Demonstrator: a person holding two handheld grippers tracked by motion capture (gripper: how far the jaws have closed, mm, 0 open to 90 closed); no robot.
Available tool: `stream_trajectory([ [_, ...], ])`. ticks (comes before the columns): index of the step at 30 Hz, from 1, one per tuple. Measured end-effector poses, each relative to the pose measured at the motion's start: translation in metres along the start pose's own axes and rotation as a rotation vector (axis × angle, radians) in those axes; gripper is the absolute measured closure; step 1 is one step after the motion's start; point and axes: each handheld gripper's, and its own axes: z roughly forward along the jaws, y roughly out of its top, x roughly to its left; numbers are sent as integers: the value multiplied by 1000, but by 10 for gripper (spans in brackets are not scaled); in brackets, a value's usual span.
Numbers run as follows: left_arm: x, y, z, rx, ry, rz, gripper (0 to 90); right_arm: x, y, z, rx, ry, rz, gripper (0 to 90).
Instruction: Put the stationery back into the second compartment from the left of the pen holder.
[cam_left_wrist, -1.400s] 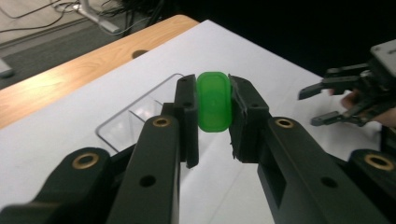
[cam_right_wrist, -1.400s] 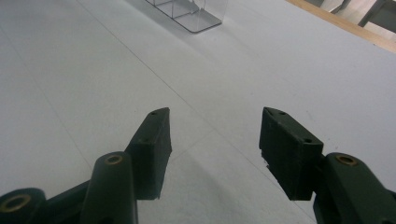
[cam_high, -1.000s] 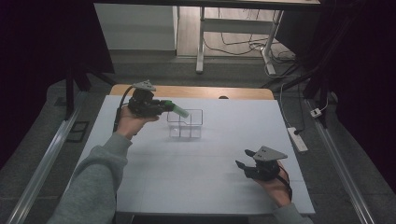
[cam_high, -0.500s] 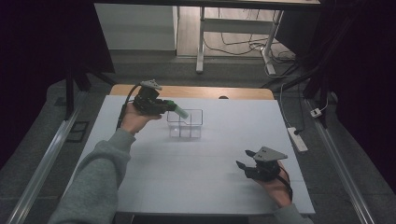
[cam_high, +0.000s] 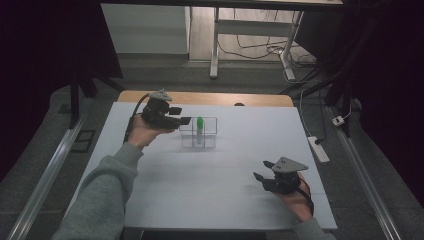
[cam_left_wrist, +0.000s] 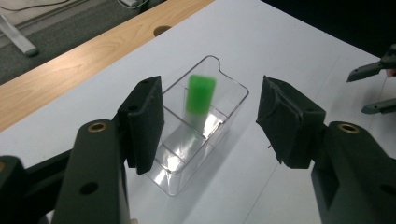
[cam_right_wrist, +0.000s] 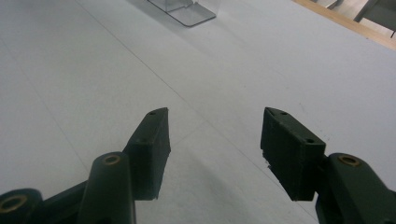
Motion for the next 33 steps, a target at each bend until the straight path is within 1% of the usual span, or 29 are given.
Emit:
stream_trajectory([
  [2, 0, -5, -2, -4, -1, 3, 411, -2, 0, 0, 0, -2, 7, 415],
  [3, -1, -11, -4, -7, -3, 1, 413, -3, -1, 0, -1, -1, 11, 412],
  [4, -1, -11, -4, -7, -3, 1, 414, -4, -1, -1, -1, -3, 15, 412],
  [7, -1, -21, -8, -15, -5, -3, 419, -5, -2, -2, -3, -3, 21, 411],
  [11, -4, -36, -13, -25, -10, -6, 420, -5, -3, -3, -6, 2, 23, 409],
  [12, -6, -44, -16, -35, -9, -5, 422, -5, -3, -3, -5, 2, 21, 408],
  [13, -6, -44, -16, -35, -9, -5, 424, -5, -4, -4, -5, 1, 21, 407],
  [15, -8, -52, -19, -43, -12, -1, 424, -6, -4, -5, -1, -2, 21, 406],
  [16, -10, -62, -22, -42, -6, 15, 423, -7, -4, -5, -2, -2, 30, 403],
  [17, -10, -62, -22, -42, -6, 15, 422, -7, -4, -5, -2, -2, 30, 403],
  [19, -12, -72, -24, -44, 6, 25, 418, -10, -6, -6, 4, 1, 45, 389],
  [21, -13, -82, -26, -47, 9, 26, 418, -11, -7, -6, 8, 1, 50, 385],
  [26, -17, -106, -32, -48, 37, 19, 406, -15, -10, -7, 25, -3, 56, 372],
  [29, -20, -117, -36, -40, 46, 21, 384, -18, -12, -9, 27, -2, 73, 366],
  [32, -23, -127, -42, -44, 52, 14, 376, -19, -13, -9, 35, -6, 73, 363],
  [33, -24, -130, -43, -44, 55, 12, 374, -20, -13, -9, 36, -1, 77, 362],
])
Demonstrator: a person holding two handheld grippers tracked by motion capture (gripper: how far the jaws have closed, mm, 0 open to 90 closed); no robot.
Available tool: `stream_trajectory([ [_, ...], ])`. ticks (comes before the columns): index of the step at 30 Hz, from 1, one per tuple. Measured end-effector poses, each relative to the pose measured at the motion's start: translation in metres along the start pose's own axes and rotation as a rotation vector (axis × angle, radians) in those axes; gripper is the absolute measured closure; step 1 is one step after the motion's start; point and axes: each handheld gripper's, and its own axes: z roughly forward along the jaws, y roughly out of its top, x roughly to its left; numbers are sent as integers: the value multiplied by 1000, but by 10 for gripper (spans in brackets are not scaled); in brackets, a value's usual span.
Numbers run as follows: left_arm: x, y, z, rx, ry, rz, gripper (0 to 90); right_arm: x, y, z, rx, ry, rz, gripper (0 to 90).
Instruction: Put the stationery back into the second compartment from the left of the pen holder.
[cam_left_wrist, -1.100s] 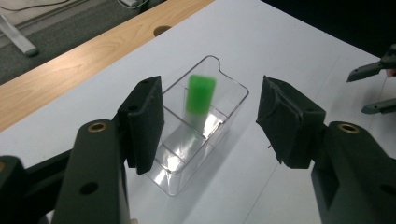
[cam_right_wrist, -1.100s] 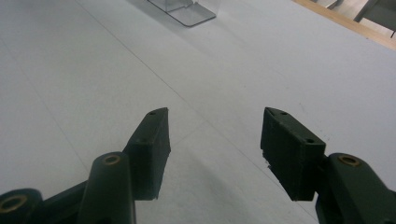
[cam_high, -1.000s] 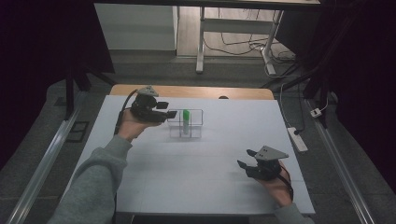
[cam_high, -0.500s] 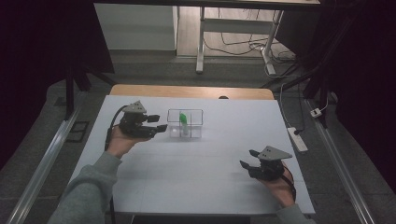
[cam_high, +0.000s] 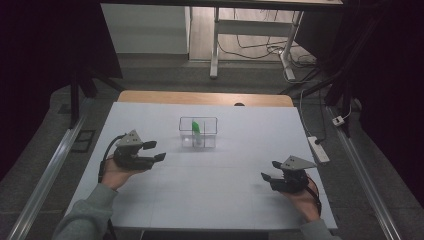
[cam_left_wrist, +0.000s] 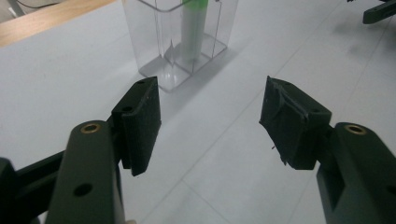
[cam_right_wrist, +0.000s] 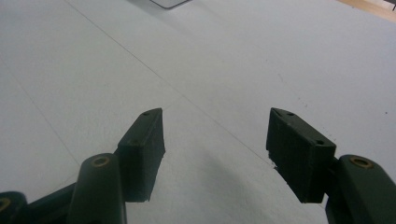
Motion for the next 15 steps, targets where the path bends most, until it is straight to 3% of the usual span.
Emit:
stream_trajectory([
  [5, -4, -18, -6, -7, 18, -14, 359, -2, -2, 0, 10, 9, 3, 353],
  [9, -8, -31, -8, 29, 34, -1, 339, -5, -3, -2, 15, 13, 13, 350],
  [15, -11, -44, -14, 34, 26, -12, 324, -7, -6, -1, 22, 10, 13, 350],
])
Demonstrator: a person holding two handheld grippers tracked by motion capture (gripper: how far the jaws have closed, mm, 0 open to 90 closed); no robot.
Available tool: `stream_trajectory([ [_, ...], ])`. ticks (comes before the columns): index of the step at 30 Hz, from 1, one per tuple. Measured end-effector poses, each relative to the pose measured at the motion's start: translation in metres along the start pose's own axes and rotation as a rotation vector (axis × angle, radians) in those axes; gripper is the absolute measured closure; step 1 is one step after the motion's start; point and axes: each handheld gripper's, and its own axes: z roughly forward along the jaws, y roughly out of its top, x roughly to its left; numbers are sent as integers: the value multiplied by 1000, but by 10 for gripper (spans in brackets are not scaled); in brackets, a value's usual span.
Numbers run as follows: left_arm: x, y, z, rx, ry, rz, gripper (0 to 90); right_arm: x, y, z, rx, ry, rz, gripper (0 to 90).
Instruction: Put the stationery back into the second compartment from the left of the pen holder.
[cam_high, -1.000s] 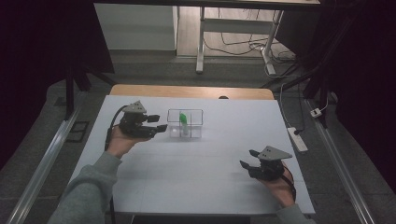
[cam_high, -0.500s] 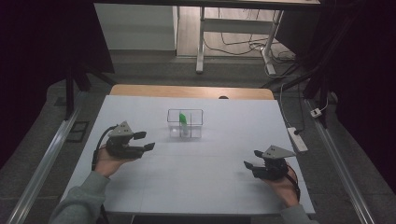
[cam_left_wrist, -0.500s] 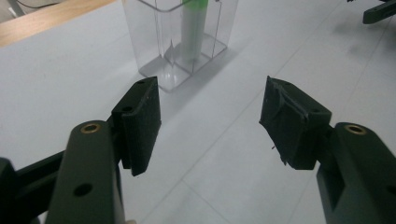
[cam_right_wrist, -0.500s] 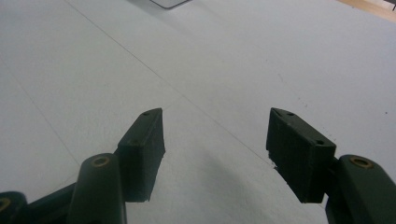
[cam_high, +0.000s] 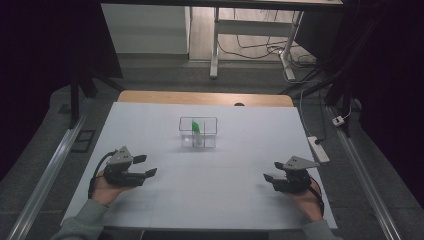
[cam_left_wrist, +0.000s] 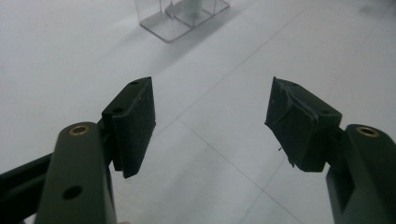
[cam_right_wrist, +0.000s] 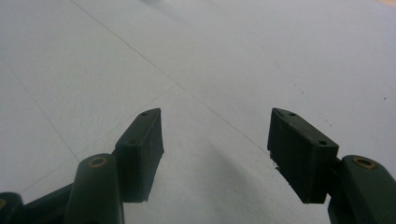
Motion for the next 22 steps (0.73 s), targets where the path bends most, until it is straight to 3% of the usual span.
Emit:
stream_trajectory([
  [4, -2, -7, 0, 2, 5, -9, 323, 0, -1, 0, -3, 8, 0, 349],
  [10, 0, -8, 2, 11, 6, -8, 320, 1, 0, -2, -28, 13, -10, 352],
  [22, 0, -9, 5, 22, 3, -13, 316, 1, 0, -3, -26, 15, -15, 350],
])
